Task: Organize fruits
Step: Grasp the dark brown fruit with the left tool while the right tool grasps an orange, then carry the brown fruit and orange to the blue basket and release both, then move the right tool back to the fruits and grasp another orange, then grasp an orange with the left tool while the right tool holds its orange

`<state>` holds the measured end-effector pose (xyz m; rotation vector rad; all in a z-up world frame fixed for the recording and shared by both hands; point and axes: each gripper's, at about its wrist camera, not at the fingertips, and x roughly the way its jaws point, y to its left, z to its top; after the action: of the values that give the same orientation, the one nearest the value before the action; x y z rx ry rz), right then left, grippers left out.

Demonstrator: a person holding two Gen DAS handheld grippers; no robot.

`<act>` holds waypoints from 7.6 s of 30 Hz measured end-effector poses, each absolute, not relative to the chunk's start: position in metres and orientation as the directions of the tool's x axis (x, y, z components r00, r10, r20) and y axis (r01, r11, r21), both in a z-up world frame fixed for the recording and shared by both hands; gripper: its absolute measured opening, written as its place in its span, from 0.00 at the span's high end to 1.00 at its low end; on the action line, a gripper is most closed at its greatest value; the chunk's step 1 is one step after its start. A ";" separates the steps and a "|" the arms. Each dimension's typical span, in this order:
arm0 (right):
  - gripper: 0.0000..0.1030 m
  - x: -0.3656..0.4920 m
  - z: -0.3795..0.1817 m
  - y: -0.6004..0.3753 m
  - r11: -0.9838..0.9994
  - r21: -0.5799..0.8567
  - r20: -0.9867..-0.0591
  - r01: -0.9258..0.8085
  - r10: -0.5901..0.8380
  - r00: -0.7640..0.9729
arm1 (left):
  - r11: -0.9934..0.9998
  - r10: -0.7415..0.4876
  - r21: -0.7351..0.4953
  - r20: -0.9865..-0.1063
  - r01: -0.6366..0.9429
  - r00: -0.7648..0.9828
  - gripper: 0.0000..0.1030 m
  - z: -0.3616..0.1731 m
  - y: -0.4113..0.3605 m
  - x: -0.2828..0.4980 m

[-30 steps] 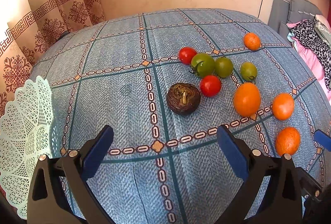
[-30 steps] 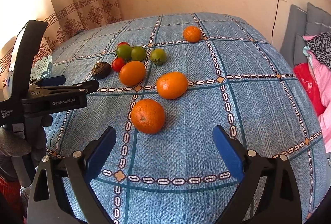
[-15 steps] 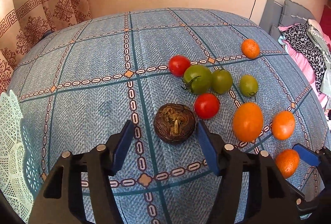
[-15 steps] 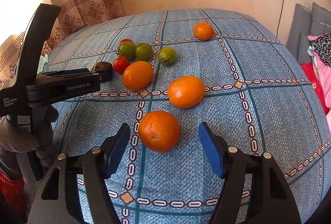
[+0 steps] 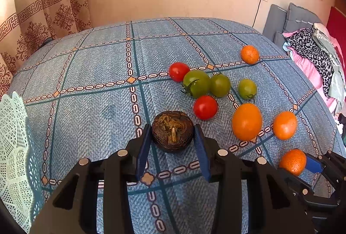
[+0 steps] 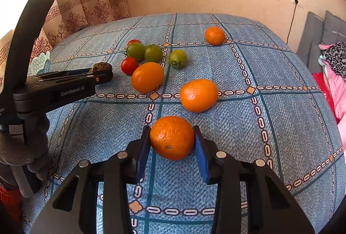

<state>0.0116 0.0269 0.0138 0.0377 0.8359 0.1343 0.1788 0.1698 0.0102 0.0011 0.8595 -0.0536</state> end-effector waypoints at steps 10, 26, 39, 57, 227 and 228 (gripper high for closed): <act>0.63 -0.011 0.032 0.019 0.992 0.104 -0.708 -0.066 0.121 0.695 | 0.999 -0.024 0.014 -0.712 0.049 0.702 0.61 0.038 0.163 0.159; 0.63 -0.021 0.068 0.053 0.982 0.131 -0.656 -0.133 0.186 0.731 | 0.996 0.083 0.031 -0.613 -0.081 0.786 0.61 0.088 0.206 0.108; 0.63 0.001 0.075 0.133 0.945 0.170 -0.650 -0.280 0.321 0.689 | 0.959 0.265 0.082 -0.594 -0.271 0.760 0.60 0.091 0.289 0.065; 0.62 0.025 0.097 0.229 0.891 0.195 -0.633 -0.409 0.433 0.642 | 0.919 0.302 -0.006 -0.634 -0.395 0.712 0.59 0.078 0.373 0.037; 0.59 0.045 0.026 -0.054 0.972 0.173 -0.656 0.159 -0.007 0.755 | 0.994 0.043 0.099 -0.731 0.044 0.681 0.65 0.038 0.102 0.145; 0.59 0.045 0.026 -0.054 0.972 0.172 -0.656 0.158 -0.007 0.755 | 0.994 0.046 0.102 -0.729 0.043 0.683 0.65 0.039 0.105 0.144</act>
<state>0.0450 -0.0539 0.0256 0.2231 0.7110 -0.0906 0.1438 0.1047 0.0385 0.1140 0.8190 0.0016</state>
